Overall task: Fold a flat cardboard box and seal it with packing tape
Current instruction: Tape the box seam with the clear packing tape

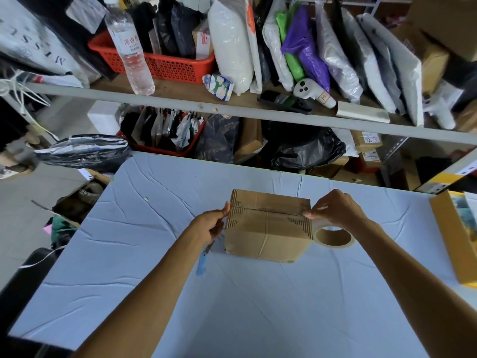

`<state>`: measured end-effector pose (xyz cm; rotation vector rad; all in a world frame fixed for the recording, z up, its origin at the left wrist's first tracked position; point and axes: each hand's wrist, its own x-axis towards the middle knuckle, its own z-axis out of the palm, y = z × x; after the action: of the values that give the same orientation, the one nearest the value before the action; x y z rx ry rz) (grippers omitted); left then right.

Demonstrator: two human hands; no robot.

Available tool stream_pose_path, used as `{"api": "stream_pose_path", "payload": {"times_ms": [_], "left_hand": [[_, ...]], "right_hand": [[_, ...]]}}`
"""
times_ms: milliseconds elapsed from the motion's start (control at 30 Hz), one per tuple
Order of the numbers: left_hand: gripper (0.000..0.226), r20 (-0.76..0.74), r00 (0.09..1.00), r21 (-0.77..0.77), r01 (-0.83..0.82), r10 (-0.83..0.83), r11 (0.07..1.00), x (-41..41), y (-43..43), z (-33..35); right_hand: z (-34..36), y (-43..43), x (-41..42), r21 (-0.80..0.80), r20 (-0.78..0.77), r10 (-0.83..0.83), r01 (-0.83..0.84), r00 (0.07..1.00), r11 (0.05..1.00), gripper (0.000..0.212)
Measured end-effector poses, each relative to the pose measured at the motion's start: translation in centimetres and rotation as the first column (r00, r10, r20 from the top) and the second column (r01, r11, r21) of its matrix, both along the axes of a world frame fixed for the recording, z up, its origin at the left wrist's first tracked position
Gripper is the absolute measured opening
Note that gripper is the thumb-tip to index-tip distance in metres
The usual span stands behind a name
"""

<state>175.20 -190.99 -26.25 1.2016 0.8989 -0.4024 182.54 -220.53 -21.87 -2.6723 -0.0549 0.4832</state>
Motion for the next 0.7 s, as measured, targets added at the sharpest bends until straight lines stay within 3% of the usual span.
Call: {"api": "stream_pose_path", "payload": {"times_ms": [33,100,167,267,400,533,600,700], "left_hand": [[0.052,0.073,0.997,0.132,-0.019,0.009,0.991,-0.2,-0.2,-0.1],[0.037,0.251,0.965,0.471,-0.050,-0.079,0.881,-0.5,-0.3,0.2],[0.025,0.365,0.897,0.623,-0.036,-0.250,0.781,-0.7,-0.2,1.1],[0.023,0.358,0.842,0.738,0.010,-0.404,0.675,-0.8,-0.3,2.4],[0.043,0.204,0.876,0.861,0.052,-0.437,0.506,-0.9,-2.3,3.0],[0.042,0.210,0.933,0.806,0.004,-0.293,0.592,-0.8,-3.5,3.0],[0.039,0.197,0.938,0.809,0.009,-0.285,0.588,-0.7,-3.4,3.0],[0.033,0.196,0.948,0.830,-0.023,-0.253,0.558,-0.4,-2.5,3.3]], "right_hand": [[0.0,0.0,0.0,-0.003,0.004,-0.002,0.002,1.000,1.000,0.035],[0.1,0.1,0.0,-0.021,0.010,-0.014,0.015,1.000,1.000,0.036],[0.1,0.2,0.0,-0.032,0.010,-0.020,0.020,1.000,0.999,0.038],[0.1,0.2,-0.2,-0.032,0.020,-0.030,0.031,0.999,0.999,0.037],[0.0,0.3,-0.7,-0.026,0.063,-0.065,0.067,0.996,0.997,0.037],[-0.1,0.1,-1.4,0.009,0.122,-0.065,0.065,0.990,0.998,0.042],[0.1,-0.4,-1.7,0.042,0.114,-0.052,0.048,0.992,0.998,0.038],[0.2,-2.0,-2.0,0.280,0.068,-0.093,0.070,0.993,0.957,0.018]]}}
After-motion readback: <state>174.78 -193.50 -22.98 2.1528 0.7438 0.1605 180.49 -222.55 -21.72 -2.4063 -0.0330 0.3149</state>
